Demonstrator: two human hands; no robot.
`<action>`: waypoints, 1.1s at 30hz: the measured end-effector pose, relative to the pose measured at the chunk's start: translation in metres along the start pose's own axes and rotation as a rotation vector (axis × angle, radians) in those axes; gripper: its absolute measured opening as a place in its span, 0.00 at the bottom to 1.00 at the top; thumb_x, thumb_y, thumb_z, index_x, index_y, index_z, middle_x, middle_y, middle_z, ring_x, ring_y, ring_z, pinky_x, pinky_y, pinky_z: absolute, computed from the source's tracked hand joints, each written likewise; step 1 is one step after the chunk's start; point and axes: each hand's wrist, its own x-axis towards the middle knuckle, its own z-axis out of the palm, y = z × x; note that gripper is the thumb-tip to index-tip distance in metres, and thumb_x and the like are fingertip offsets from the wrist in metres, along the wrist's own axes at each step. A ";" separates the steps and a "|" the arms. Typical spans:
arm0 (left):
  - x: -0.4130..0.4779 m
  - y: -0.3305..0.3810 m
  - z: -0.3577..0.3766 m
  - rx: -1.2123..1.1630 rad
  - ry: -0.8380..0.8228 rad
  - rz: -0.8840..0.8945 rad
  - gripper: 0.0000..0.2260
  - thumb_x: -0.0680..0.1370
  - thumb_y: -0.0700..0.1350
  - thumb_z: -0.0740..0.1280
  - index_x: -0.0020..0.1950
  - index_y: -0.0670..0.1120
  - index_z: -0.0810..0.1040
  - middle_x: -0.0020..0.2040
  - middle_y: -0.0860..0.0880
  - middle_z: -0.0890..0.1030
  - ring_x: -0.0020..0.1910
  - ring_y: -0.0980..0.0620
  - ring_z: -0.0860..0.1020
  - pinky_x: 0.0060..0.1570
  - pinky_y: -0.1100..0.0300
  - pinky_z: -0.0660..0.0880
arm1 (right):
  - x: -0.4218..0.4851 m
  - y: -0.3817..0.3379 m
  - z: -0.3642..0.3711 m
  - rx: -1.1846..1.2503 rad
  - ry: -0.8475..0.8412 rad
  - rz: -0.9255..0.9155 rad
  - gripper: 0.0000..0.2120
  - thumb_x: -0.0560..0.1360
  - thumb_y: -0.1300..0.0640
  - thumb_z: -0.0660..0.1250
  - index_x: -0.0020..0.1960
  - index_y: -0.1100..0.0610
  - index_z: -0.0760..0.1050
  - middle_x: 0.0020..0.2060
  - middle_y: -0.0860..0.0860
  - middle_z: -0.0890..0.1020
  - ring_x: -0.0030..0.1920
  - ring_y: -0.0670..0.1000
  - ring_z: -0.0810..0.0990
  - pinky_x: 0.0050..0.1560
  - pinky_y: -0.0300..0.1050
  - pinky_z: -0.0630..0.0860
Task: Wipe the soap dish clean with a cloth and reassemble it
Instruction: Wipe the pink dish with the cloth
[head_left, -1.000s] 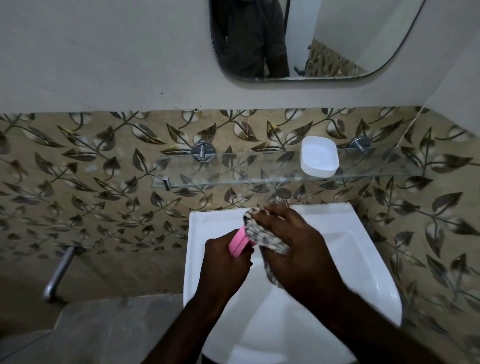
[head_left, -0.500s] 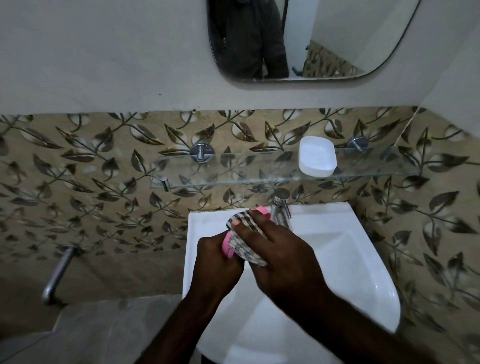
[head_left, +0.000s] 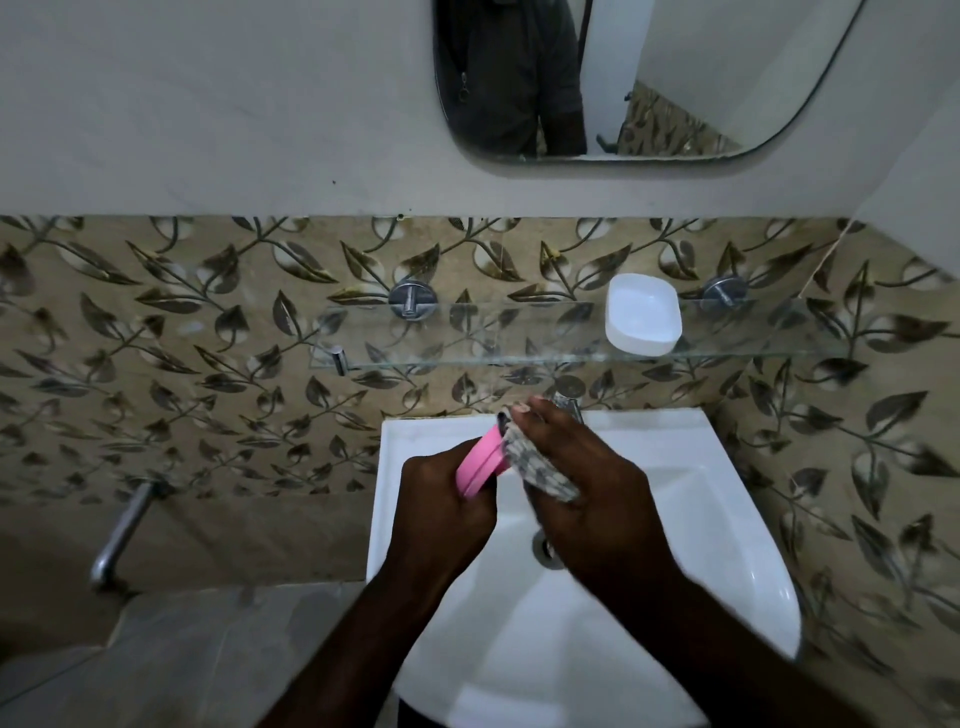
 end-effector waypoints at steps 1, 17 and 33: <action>0.000 -0.001 0.000 0.016 0.008 0.000 0.08 0.69 0.38 0.63 0.44 0.50 0.74 0.31 0.42 0.76 0.25 0.51 0.66 0.28 0.52 0.66 | 0.004 0.006 0.000 0.048 0.028 0.081 0.25 0.72 0.62 0.66 0.66 0.45 0.74 0.65 0.41 0.75 0.68 0.42 0.72 0.69 0.39 0.67; -0.006 -0.008 0.000 -0.050 0.039 -0.061 0.11 0.71 0.38 0.64 0.43 0.48 0.84 0.32 0.50 0.83 0.30 0.49 0.79 0.31 0.58 0.72 | 0.011 0.013 0.004 -0.009 0.034 0.159 0.24 0.72 0.65 0.67 0.66 0.50 0.77 0.63 0.47 0.80 0.64 0.43 0.76 0.66 0.43 0.70; -0.005 -0.006 -0.001 -0.129 0.026 0.000 0.17 0.68 0.33 0.62 0.30 0.55 0.74 0.27 0.58 0.77 0.26 0.64 0.69 0.27 0.69 0.65 | -0.004 -0.028 -0.003 -0.150 -0.145 -0.135 0.25 0.72 0.58 0.61 0.69 0.48 0.73 0.69 0.50 0.75 0.61 0.52 0.79 0.57 0.45 0.78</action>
